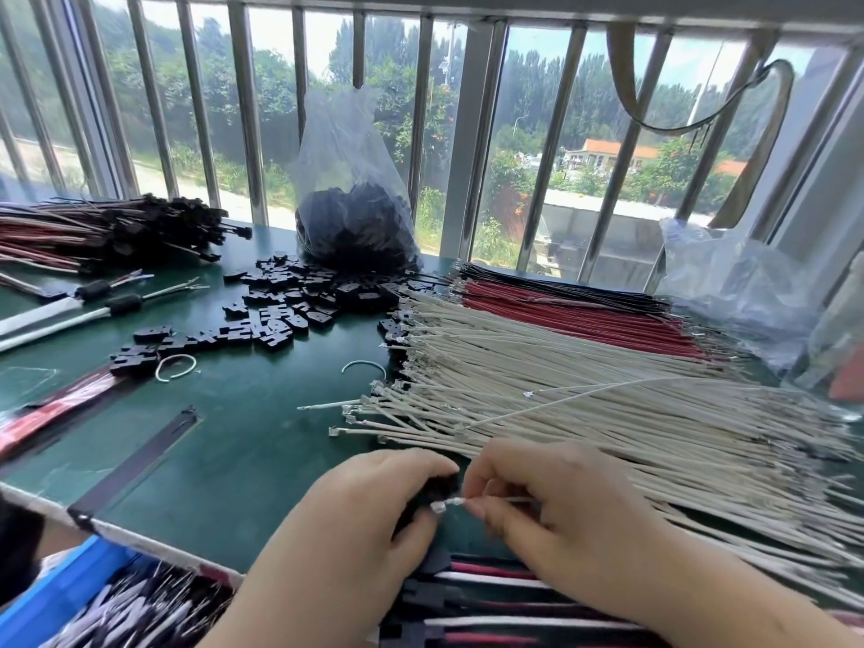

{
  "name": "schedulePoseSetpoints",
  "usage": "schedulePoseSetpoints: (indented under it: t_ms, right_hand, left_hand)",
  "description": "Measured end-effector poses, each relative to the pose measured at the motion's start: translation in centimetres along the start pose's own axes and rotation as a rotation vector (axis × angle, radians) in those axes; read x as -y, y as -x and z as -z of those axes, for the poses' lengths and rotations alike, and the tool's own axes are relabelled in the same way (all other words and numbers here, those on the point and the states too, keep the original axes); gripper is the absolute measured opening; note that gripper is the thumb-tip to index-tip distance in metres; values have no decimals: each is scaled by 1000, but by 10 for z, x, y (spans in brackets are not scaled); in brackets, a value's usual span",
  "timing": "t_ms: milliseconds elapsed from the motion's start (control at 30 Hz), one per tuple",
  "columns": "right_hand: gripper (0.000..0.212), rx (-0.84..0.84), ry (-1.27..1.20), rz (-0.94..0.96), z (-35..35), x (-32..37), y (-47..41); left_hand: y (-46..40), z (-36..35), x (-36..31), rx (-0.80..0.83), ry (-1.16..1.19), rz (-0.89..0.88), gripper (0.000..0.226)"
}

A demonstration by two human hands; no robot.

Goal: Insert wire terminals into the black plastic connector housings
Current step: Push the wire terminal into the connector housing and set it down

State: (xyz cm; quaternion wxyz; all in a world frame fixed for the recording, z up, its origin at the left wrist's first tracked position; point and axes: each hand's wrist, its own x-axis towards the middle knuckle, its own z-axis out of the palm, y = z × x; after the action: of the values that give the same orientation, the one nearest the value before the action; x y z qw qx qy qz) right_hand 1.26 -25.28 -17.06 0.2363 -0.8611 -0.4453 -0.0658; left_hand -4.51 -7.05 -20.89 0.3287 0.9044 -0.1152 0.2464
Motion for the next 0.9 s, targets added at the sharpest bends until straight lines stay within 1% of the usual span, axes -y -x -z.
schedulePoseSetpoints:
  t_ms: [67,133,200,267,300,367,467,500,567,633,733,833,900]
  right_hand:
    - [21,10,-13,12,-1,1,0]
    - [17,-25,-78,-7,1,-1,0]
    - [13,-64,-110,-35,4,-4,0]
    - [13,-91,-87,-46,5,-5,0]
    - [13,-94,-80,-49,5,-5,0]
    - [15,-97,-71,-53,4,-4,-1]
    - [16,-96,-67,-57,4,-3,-1]
    - [16,-96,-73,-60,4,-3,-2]
    - [15,-91,-87,-61,4,-4,-1]
    - [16,-76,-92,-58,3,-5,-1]
    - [17,-65,-92,-54,3,-4,-2]
    - [8,-76,-92,-55,5,-3,-3]
    - [8,-62,-82,-56,6,-4,-3]
  left_hand:
    - [1,0,0,-57,34,31,33]
    - [1,1,2,-152,135,91,28]
    - [0,3,3,-213,300,204,32]
    - [-1,7,0,-229,500,282,24]
    - [-2,9,-3,-217,571,296,18]
    - [-3,11,-7,-177,639,308,22]
    - [-3,10,-8,-161,628,330,24]
    - [-3,11,-9,-156,633,346,27]
    - [-5,14,-8,-130,674,373,39]
    - [-7,17,-7,-97,763,389,44]
    - [-9,21,-7,-66,879,404,40]
    - [-9,22,-5,-19,884,424,36]
    - [-9,20,-3,62,874,445,32]
